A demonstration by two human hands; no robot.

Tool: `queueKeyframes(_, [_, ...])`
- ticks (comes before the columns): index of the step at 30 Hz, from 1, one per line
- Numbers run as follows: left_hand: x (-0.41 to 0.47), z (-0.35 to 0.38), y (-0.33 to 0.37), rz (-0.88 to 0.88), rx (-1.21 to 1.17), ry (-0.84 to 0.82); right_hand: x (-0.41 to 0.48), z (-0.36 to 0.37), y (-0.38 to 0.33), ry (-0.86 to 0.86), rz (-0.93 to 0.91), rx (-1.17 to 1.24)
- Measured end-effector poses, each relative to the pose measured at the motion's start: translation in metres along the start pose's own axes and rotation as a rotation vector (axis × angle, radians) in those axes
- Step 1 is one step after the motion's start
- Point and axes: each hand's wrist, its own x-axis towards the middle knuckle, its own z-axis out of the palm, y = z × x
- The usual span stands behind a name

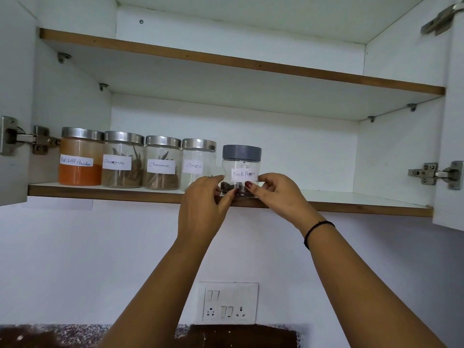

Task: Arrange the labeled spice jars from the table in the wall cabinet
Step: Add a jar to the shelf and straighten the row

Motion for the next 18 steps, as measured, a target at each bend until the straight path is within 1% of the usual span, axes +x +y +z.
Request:
queueKeyframes(4, [0.001,0.0,0.0,-0.01,0.022,-0.009,0.0,0.002,-0.001,0.03,-0.013,-0.036])
queueKeyframes(18, [-0.003,-0.001,0.005,0.016,0.031,-0.002,0.0,0.011,-0.006,0.122,0.025,-0.163])
